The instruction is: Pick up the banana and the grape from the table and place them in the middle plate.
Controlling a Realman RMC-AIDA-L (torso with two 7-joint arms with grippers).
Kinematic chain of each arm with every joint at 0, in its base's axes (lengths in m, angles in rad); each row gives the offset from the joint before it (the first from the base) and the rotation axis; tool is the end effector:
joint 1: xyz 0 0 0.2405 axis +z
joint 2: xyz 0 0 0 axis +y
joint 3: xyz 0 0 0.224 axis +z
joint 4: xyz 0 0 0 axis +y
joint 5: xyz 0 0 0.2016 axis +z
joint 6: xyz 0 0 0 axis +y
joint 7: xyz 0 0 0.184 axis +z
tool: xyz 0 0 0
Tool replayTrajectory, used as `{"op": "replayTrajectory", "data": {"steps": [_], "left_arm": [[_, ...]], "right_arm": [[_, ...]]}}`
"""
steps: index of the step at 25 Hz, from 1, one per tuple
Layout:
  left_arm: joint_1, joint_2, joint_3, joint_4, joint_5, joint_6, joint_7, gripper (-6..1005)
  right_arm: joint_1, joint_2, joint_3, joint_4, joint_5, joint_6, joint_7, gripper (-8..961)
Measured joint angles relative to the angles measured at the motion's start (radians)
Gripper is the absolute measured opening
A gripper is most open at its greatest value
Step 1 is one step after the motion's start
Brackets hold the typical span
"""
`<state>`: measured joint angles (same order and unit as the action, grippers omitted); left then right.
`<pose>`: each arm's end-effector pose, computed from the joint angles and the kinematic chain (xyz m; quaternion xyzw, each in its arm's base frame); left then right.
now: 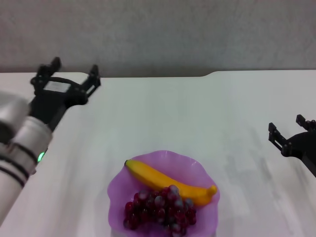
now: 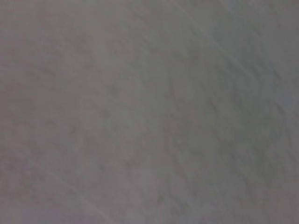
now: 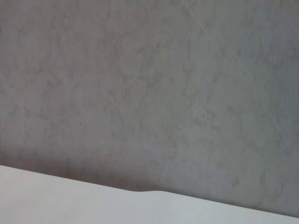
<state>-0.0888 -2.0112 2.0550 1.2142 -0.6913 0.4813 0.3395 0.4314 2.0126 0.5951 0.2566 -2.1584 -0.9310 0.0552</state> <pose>-0.1786 0.3653 0.0069 -0.7304 -0.2104 -0.2950 0.5790 0.3105 0.3526 -0.0314 -0.7669 0.2445 0.1966 0.5599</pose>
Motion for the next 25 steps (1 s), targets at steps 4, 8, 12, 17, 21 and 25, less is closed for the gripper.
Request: {"op": "replayTrajectory", "data": {"steps": [4,8,12,17,21,25], "left_arm": [[-0.009,0.001,-0.029,-0.205,0.286,0.323,-0.481,878],[-0.075,-0.015,-0.163,-0.459,0.519,0.580,-0.859,878],[-0.186,-0.026,-0.227,-0.690,0.562,0.631,-0.953,877],[-0.244,-0.039,-0.236,-0.873,0.456,0.661,-0.814,876],[-0.260,-0.040,-0.234,-0.962,0.412,0.650,-0.786,876],[-0.283,-0.042,-0.239,-1.020,0.405,0.610,-0.700,876]], "right_arm": [[0.002,0.000,0.000,0.000,0.000,0.000,0.000,785],[0.002,0.000,0.000,-0.001,0.000,0.000,0.000,785],[0.005,0.000,0.000,0.006,-0.004,0.000,-0.004,786],[0.007,0.001,0.000,0.007,-0.006,-0.008,-0.007,785],[0.007,0.002,-0.002,0.007,-0.008,-0.012,-0.008,785],[0.007,0.002,-0.011,0.007,-0.009,-0.028,-0.018,785]]}}
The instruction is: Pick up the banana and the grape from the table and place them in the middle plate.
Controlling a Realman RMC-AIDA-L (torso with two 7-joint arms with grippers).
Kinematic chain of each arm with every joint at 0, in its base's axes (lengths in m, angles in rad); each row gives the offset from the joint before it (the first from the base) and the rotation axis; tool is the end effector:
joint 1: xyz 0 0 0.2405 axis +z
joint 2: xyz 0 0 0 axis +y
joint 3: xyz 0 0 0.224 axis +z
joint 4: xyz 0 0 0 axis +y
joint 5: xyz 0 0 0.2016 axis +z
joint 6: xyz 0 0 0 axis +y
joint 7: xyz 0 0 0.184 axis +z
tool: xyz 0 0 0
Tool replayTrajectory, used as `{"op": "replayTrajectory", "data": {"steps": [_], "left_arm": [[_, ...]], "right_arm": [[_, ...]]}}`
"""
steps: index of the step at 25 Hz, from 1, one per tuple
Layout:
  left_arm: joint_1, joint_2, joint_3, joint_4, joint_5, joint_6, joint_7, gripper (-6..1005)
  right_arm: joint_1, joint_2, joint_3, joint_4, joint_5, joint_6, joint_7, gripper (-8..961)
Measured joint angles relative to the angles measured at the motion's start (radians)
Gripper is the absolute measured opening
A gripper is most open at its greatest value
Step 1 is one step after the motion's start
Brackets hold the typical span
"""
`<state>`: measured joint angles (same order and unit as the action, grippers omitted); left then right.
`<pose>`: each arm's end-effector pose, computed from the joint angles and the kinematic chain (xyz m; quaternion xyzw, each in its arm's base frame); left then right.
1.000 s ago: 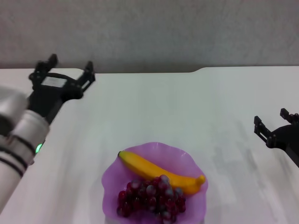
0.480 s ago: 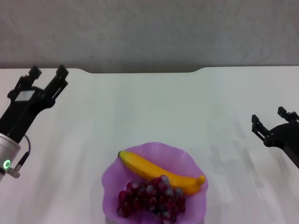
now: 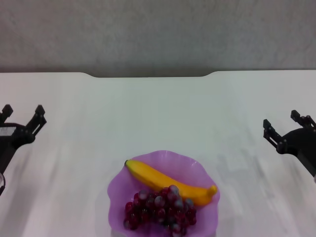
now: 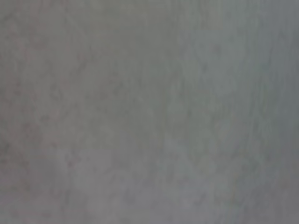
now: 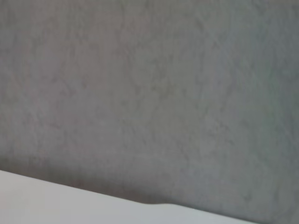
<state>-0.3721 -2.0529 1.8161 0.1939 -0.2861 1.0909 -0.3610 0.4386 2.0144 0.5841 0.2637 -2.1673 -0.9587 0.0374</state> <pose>-0.3117 0.3512 0.0149 -0.6908 -0.2857 -0.3152 0.5846 0.3000 0.3541 -0.0334 -0.7736 0.2232 0.2061 0.5560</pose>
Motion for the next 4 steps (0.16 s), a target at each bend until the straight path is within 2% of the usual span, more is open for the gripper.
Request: {"op": "replayTrajectory", "data": {"steps": [4], "left_arm": [[-0.020,-0.002,0.002,-0.010,-0.028,-0.114,0.051,876]], "right_arm": [[-0.008,0.004,0.001,-0.004,0.009,-0.009,-0.044,785]]}}
